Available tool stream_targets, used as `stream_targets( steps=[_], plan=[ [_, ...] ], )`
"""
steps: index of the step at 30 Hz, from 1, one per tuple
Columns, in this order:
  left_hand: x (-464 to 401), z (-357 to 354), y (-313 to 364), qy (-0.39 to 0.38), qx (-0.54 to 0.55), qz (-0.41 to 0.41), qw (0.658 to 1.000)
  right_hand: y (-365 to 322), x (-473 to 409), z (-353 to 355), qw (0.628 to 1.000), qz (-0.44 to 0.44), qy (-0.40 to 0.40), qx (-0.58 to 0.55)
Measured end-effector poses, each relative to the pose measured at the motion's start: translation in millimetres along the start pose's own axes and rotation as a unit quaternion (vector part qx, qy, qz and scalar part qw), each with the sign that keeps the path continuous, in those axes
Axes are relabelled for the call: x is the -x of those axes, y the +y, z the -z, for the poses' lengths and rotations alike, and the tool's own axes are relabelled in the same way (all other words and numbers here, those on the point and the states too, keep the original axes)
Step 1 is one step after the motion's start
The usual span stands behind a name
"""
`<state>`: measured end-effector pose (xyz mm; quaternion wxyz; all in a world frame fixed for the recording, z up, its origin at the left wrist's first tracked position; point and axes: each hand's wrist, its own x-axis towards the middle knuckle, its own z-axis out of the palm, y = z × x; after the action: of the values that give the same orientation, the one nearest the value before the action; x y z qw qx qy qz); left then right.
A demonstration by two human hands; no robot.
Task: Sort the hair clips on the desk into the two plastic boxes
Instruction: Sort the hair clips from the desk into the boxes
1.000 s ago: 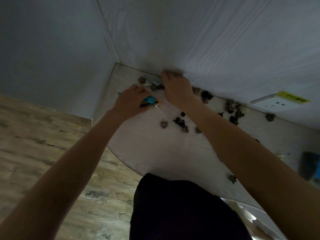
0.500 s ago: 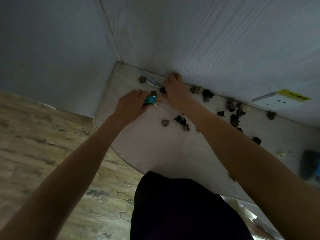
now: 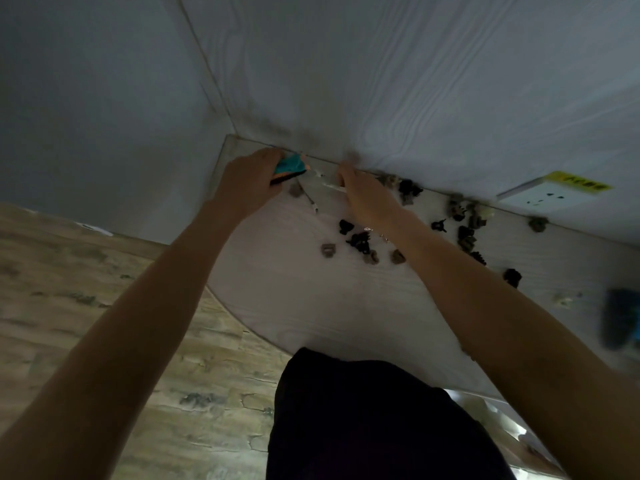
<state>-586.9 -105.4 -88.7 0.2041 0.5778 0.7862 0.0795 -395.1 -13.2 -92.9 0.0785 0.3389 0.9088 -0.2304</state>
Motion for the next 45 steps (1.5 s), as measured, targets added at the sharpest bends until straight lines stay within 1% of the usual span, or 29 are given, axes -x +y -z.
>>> stream_targets(
  steps=[4,9,12,15,17,20,22,24,26,28,30,31,33,36,39,43,45],
  plan=[
    [-21,-5,7,-0.009,-0.032,-0.011,0.999,10,3,-4,0.997,-0.031,0.031,-0.063],
    [-37,-9,6,-0.003,-0.127,-0.008,0.992,16,4,1,0.991,-0.041,0.074,-0.108],
    [-42,-12,7,0.000,-0.141,-0.025,0.990,16,10,4,0.988,-0.030,0.098,-0.112],
    [-45,-10,12,-0.027,-0.147,-0.057,0.987,18,14,5,0.985,-0.037,0.101,-0.132],
    [-41,-9,16,-0.016,-0.123,-0.089,0.988,19,15,4,0.981,-0.055,0.092,-0.161],
    [-31,-7,22,0.052,-0.026,-0.153,0.986,16,15,4,0.976,-0.074,0.094,-0.183],
    [-23,-1,24,0.104,0.026,-0.172,0.979,10,14,2,0.976,-0.079,0.100,-0.179],
    [-11,4,26,0.150,0.072,-0.155,0.974,-3,10,-1,0.980,-0.074,0.084,-0.165],
    [8,4,25,0.162,0.113,-0.105,0.975,-20,4,-5,0.989,-0.069,0.062,-0.112],
    [31,-4,19,0.146,0.167,-0.006,0.975,-36,-2,-11,0.997,-0.061,0.038,-0.022],
    [54,-13,13,0.126,0.214,0.106,0.963,-47,-5,-19,0.997,-0.049,0.012,0.057],
    [64,-16,10,0.119,0.233,0.149,0.954,-49,-5,-24,0.995,-0.045,0.008,0.086],
    [79,-21,9,0.109,0.255,0.198,0.940,-49,-3,-30,0.993,-0.056,0.015,0.106],
    [90,-25,13,0.105,0.272,0.210,0.933,-43,5,-30,0.995,-0.078,0.026,0.056],
    [91,-27,20,0.098,0.284,0.207,0.931,-33,24,-20,0.992,-0.099,0.062,-0.058],
    [91,-29,49,0.087,0.313,0.185,0.927,-8,83,1,0.971,-0.117,0.099,-0.184],
    [92,-31,72,0.060,0.309,0.156,0.936,8,128,10,0.950,-0.141,0.132,-0.245]
  ],
)
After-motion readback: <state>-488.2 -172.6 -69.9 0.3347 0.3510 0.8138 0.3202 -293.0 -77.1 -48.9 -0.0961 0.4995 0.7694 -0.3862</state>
